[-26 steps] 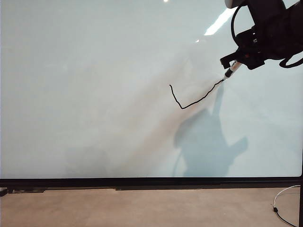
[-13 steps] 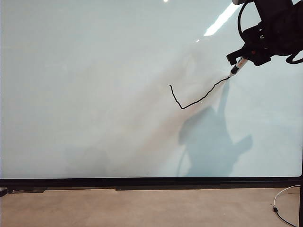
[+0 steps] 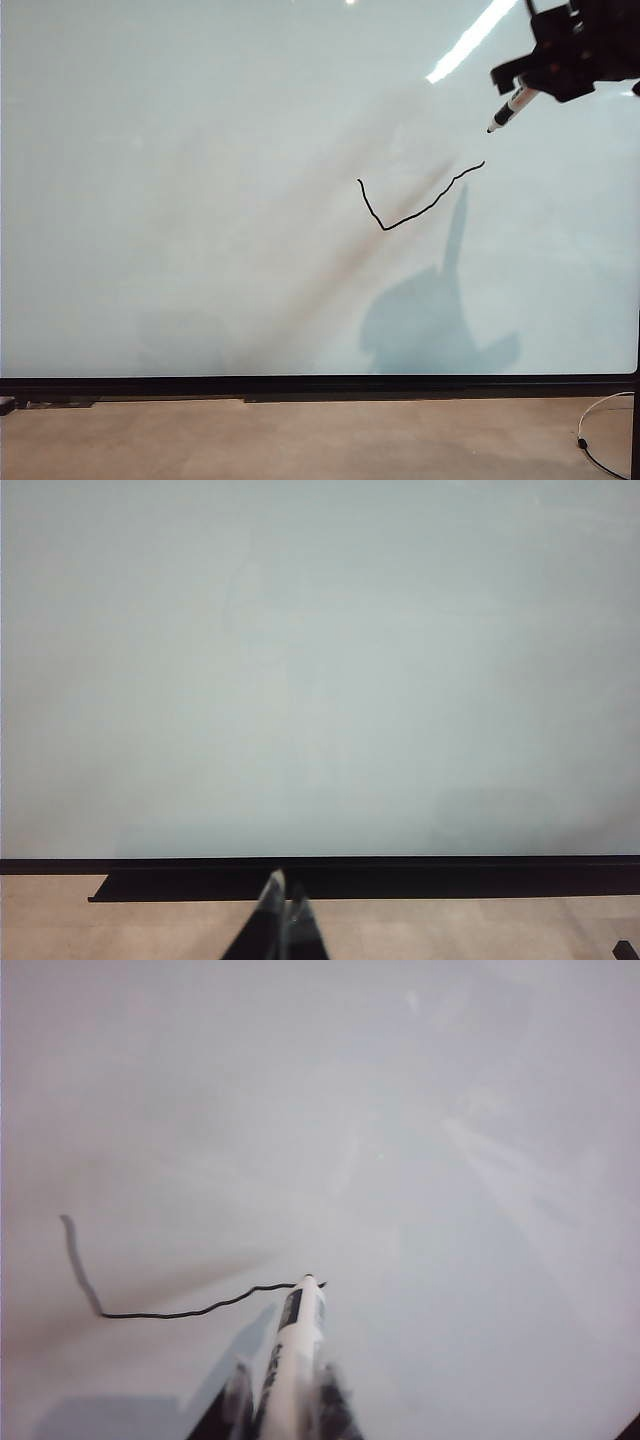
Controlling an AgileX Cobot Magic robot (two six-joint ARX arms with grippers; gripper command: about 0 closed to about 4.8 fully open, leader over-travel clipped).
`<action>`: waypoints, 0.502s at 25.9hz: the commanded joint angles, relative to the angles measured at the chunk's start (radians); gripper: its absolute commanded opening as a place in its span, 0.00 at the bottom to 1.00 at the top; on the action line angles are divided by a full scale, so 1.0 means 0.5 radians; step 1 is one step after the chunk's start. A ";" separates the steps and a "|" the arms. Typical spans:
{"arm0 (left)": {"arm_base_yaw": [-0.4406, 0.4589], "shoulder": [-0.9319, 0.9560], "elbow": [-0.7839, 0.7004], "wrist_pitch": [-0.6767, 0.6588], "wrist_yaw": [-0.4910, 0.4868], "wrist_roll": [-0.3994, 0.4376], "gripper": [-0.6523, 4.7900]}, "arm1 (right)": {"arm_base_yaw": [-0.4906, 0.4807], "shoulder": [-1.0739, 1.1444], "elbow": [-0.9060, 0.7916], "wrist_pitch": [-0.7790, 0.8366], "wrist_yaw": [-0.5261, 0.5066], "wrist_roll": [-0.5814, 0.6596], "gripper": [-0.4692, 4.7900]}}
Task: Pick up the pen on the shelf to the right of the whiteboard and draw a check mark.
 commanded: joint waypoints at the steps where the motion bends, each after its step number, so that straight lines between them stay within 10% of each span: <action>1: 0.000 0.000 0.005 0.025 0.000 0.008 0.11 | 0.042 -0.211 -0.066 -0.198 0.040 0.082 0.08; 13: 0.000 0.000 0.005 0.025 0.001 0.008 0.11 | 0.041 -0.941 -0.351 -0.569 0.036 0.137 0.08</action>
